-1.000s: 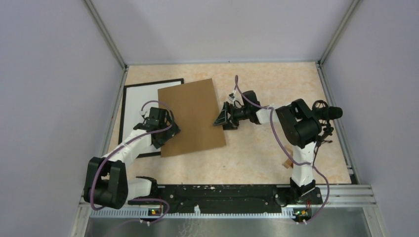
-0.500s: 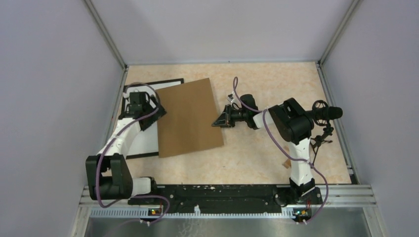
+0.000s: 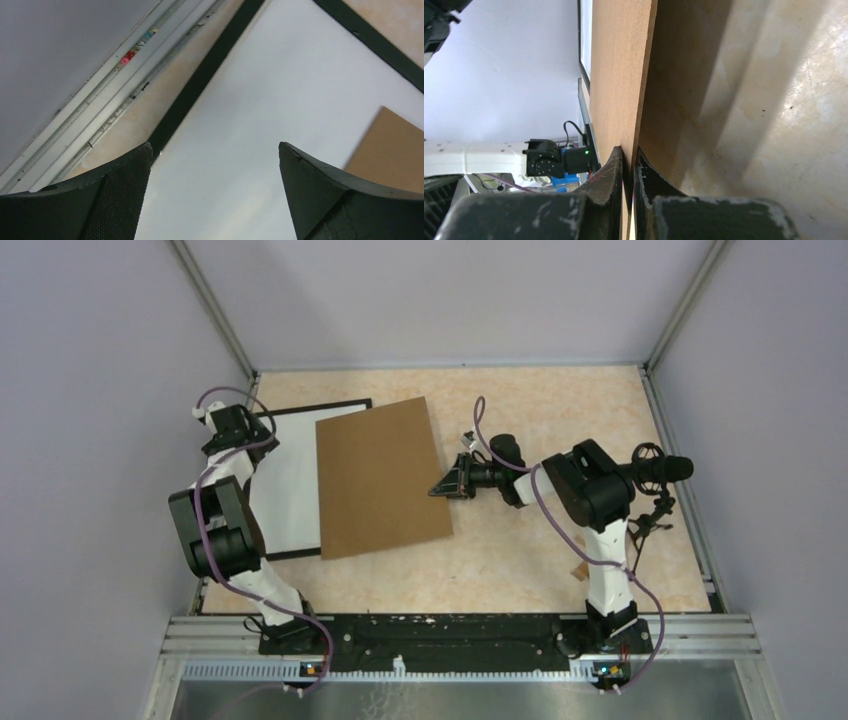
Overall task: Put the photo into the frame
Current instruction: Place the photo frame item in the photo frame, then move the photo frame to the center of the board.
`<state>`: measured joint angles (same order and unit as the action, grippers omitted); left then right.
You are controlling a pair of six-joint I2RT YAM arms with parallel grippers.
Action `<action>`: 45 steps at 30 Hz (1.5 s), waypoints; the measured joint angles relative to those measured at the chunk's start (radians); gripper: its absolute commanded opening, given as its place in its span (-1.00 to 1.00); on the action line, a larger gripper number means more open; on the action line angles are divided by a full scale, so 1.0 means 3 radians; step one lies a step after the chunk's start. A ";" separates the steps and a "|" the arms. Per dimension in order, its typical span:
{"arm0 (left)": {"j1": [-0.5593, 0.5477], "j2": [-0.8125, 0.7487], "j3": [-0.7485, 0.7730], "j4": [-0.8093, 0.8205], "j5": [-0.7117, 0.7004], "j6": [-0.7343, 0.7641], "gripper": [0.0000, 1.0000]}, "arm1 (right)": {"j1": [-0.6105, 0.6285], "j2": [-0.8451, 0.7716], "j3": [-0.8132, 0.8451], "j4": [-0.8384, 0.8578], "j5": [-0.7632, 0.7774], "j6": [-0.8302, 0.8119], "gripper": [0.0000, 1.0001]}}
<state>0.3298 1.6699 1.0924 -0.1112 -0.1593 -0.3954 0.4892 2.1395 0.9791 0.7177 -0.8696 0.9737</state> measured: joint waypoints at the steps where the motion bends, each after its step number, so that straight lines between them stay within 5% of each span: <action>1: 0.0050 0.0088 0.0014 0.0045 -0.0024 0.0032 0.97 | -0.0003 0.0005 -0.0008 0.0046 -0.0008 0.0022 -1.00; 13: 0.0380 0.1138 0.0895 -0.0056 0.0441 0.0294 0.97 | -0.0005 0.0052 -0.0036 0.0267 -0.0045 0.0128 -1.00; 23: 0.0567 0.1189 0.0924 -0.0098 0.1326 0.0240 0.93 | -0.0005 0.0053 -0.0037 0.0324 -0.0050 0.0160 -1.00; 35: 0.0432 0.0963 0.0351 0.0403 0.2191 -0.0198 0.86 | -0.0061 0.0045 -0.0326 0.0497 -0.0109 0.0303 -1.00; 45: 0.0270 0.0277 -0.0744 0.0804 0.2550 -0.0629 0.92 | -0.0114 -0.0123 -0.0659 0.0882 -0.0043 0.0626 -1.00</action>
<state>0.4107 1.7531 0.8692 0.1299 0.6056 -0.5842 0.4549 2.1025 0.7815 0.9825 -0.8825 1.1614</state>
